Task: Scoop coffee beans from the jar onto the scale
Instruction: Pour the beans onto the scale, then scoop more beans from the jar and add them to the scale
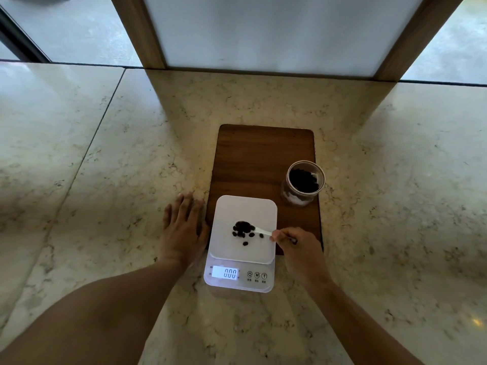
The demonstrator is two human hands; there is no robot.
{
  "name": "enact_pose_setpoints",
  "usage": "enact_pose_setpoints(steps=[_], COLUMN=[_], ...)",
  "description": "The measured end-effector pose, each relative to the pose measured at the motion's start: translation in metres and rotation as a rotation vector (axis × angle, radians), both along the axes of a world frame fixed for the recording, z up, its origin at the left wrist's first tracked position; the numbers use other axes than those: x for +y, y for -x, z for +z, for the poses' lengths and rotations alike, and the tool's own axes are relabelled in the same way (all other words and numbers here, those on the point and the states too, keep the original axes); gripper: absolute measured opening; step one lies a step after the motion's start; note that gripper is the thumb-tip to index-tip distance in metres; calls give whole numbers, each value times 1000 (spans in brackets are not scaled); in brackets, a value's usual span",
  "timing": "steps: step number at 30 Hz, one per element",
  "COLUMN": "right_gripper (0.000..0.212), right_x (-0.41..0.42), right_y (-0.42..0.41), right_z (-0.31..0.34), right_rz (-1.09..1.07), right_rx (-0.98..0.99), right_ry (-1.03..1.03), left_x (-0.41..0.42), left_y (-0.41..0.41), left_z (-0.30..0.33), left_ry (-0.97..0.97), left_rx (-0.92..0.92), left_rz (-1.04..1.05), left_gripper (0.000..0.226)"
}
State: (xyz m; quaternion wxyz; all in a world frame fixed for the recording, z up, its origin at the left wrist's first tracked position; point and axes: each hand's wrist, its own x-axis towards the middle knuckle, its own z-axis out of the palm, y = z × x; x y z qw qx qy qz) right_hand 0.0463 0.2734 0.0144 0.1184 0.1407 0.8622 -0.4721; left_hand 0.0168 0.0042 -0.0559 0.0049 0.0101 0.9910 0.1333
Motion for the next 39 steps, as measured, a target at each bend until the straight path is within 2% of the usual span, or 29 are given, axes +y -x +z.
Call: enact_pose_setpoints(steps=[18, 22, 25, 31, 39], right_gripper=[8, 16, 11, 24, 24], right_x=[-5, -3, 0, 14, 50], right_y=[-1, 3, 11, 28, 53], right_z=[1, 8, 13, 24, 47], right_rz=[-118, -125, -186, -268, -346], right_rx=[117, 160, 156, 170, 398], right_ry=[106, 139, 135, 152, -157], left_x=[0, 0, 0, 0, 0], left_y=[-1, -1, -2, -1, -2], left_z=[1, 3, 3, 5, 3], left_ry=[1, -3, -4, 2, 4], left_rx=[-26, -33, -30, -29, -12], left_rz=[0, 4, 0, -4, -4], left_gripper=[62, 62, 62, 61, 62])
